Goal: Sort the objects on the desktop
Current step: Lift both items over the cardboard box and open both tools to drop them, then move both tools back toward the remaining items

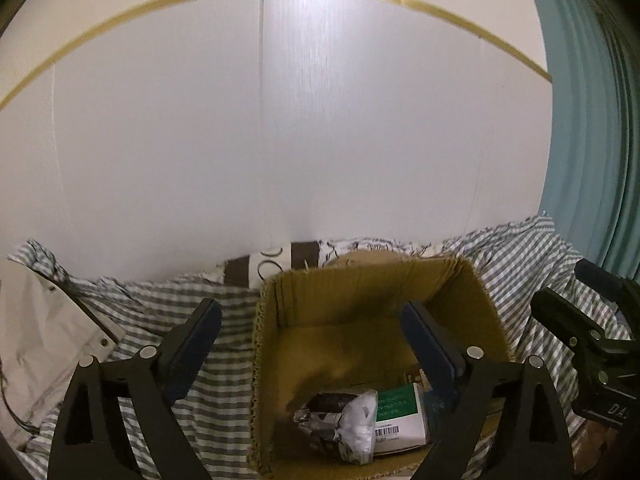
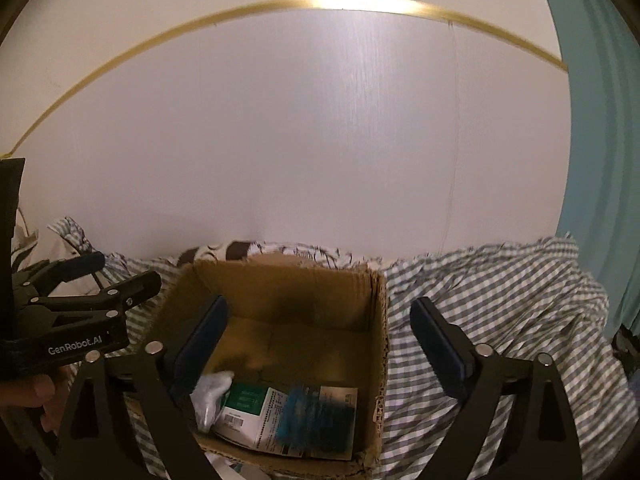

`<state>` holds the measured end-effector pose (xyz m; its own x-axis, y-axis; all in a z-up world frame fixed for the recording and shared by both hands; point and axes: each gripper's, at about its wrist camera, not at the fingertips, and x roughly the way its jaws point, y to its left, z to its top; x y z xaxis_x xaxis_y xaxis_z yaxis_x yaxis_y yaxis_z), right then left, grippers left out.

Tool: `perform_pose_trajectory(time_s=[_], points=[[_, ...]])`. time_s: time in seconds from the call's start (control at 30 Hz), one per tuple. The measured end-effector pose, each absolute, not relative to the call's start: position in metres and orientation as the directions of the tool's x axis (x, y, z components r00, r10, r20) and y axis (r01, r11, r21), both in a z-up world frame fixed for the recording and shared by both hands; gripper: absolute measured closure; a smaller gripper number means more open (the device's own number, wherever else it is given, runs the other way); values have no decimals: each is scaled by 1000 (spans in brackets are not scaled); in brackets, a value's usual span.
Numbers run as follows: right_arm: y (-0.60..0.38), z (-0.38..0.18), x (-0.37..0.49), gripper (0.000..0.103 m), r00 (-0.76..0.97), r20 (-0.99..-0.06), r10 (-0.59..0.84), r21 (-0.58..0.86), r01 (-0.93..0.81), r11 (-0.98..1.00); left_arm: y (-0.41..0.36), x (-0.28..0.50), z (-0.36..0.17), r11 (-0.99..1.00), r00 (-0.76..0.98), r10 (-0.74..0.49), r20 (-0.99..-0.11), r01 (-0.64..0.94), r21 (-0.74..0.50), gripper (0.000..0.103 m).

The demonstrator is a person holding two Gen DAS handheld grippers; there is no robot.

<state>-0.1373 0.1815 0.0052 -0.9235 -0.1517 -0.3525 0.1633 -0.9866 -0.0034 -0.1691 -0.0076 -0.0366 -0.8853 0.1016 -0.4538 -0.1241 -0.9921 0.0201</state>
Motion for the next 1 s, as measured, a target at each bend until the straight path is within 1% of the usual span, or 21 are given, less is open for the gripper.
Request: perform_pose_trajectory(time_s=[0.03, 0.07, 0.13, 0.17, 0.2, 0.33, 0.43, 0.73, 0.87, 1.0], points=[[182, 9, -131, 6, -928, -341, -152, -5, 164, -986, -9, -164, -32, -992, -889, 100, -447, -124, 26, 2], [182, 13, -125, 5, -930, -333, -154, -4, 165, -986, -10, -160, -28, -992, -894, 95, -438, -121, 32, 0], [184, 19, -114, 4, -934, -320, -159, 4, 166, -986, -12, -148, -20, -993, -905, 83, -416, -110, 43, 0], [185, 21, -110, 1, -936, -314, -160, 6, 166, -986, -13, -144, -16, -993, -908, 83, -411, -110, 43, 0], [186, 23, -105, 0, -939, -305, -159, 8, 164, -986, -15, -139, -12, -993, -910, 85, -406, -112, 42, 0], [189, 31, -85, 0, -947, -280, -155, 6, 160, -987, -21, -120, 0, -993, -917, 94, -388, -114, 29, 0], [192, 33, -73, 0, -948, -278, -157, 4, 162, -987, -27, -107, 3, -994, -916, 95, -389, -112, 19, 0], [196, 20, -45, 0, -945, -276, -178, 25, 178, -984, -39, -76, -6, -993, -897, 71, -436, -104, 54, 0], [194, 8, -36, 0, -940, -291, -177, 11, 182, -983, -46, -63, -15, -994, -883, 72, -464, -102, 39, 0], [195, -1, -31, 0, -928, -313, -201, 34, 200, -979, -53, -54, -30, -995, -866, 73, -495, -94, 17, 0]])
